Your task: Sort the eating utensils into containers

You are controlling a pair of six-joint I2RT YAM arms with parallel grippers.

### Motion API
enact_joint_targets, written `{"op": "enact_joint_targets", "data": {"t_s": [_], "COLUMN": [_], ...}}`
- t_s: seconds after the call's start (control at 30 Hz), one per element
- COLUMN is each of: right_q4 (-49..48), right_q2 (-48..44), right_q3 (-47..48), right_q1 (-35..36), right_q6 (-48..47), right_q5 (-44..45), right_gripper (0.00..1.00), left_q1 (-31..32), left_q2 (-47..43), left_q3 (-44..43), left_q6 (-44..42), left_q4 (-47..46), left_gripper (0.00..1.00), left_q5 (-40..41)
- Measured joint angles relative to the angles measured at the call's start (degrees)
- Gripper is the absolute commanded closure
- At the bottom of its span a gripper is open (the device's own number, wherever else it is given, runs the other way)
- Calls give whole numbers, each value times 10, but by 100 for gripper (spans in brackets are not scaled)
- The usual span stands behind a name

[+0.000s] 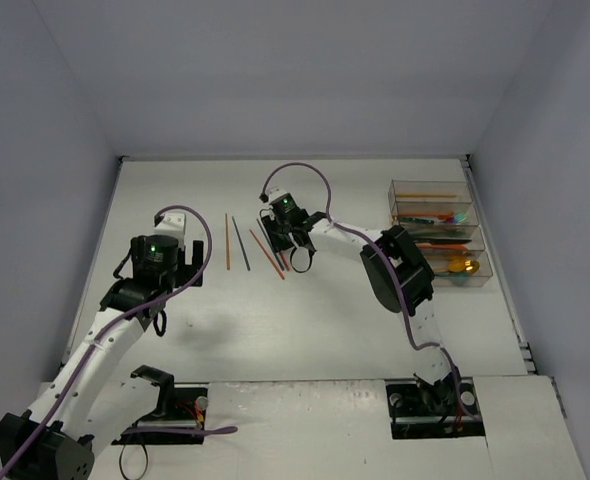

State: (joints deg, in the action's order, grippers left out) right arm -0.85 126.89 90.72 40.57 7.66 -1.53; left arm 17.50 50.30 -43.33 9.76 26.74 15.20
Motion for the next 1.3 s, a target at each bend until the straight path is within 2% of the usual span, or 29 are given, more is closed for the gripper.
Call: {"op": "enact_joint_targets", "data": {"t_s": [0.2,0.43,0.5,0.67,0.73,1.0,1.3], "right_q4": [-27,9,23,39,50,87,95], "right_q2": [-50,-115,-122,-125,-124,-86,-61], "right_q3": [-82,-161,-167,-165,-160,-96,-59], "right_q1": [5,6,6,6,6,3,2], "right_q6": [-3,1,1,-3,-4,-13,-18], "right_q5": [26,37,40,45,46,37,15], "right_gripper": [77,86,85,74,72,72,79], "left_q1": [0,0,0,0,0,0,0], "left_q2": [0,0,0,0,0,0,0], "left_q3": [0,0,0,0,0,0,0], "left_q6": [0,0,0,0,0,-1,-1], "left_q4": [0,0,0,0,0,0,0], "left_gripper": [3,3,3,3,3,3,2], "left_q5": [-2,-2,-2,-3,-3,-3,-3]}}
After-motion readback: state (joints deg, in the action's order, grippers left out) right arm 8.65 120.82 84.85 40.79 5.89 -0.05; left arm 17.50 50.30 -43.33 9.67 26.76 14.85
